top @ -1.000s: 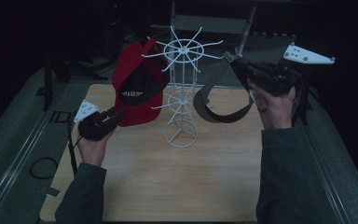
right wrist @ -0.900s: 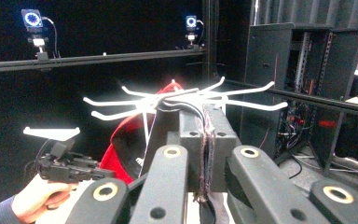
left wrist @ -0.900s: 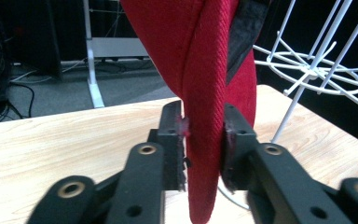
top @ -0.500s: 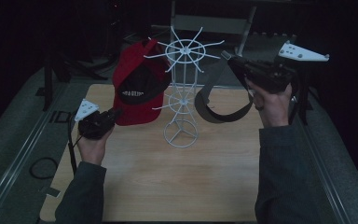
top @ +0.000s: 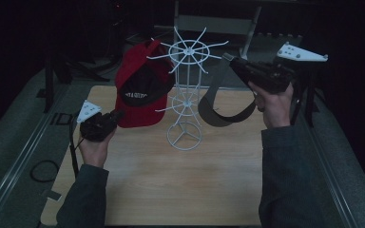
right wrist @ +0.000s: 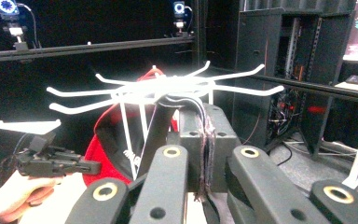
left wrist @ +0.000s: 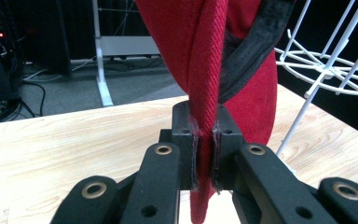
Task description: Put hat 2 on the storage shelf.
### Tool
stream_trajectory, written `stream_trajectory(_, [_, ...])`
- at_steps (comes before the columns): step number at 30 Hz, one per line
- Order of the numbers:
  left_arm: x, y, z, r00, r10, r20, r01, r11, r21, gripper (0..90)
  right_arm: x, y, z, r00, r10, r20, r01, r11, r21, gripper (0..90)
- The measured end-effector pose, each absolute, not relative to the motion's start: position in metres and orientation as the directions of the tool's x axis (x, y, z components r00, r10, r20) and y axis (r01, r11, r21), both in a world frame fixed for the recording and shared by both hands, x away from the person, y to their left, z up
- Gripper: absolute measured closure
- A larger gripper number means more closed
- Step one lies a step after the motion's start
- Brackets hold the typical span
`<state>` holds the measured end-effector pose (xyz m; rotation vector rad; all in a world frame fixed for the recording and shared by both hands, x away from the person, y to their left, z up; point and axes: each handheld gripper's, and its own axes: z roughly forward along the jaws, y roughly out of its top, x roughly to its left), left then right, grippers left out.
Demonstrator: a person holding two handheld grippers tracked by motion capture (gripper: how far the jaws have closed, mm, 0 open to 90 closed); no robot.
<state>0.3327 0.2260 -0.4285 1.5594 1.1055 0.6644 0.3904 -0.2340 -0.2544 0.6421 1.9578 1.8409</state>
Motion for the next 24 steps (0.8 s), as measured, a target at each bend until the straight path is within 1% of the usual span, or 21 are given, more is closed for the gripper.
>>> stream_trajectory(10, [0.333,0.225,-0.429,0.419,0.899,-0.128,0.309,-0.009,0.951,84.1,0.396,-0.223,-0.262,-0.815,0.578,0.026,0.092,0.086,0.992,87.7])
stream_trajectory(24, [0.332,0.226,-0.43,0.42,0.898,-0.133,0.307,-0.002,0.952,83.7,0.402,-0.212,-0.274,-0.82,0.57,0.048,0.129,0.103,0.986,87.5])
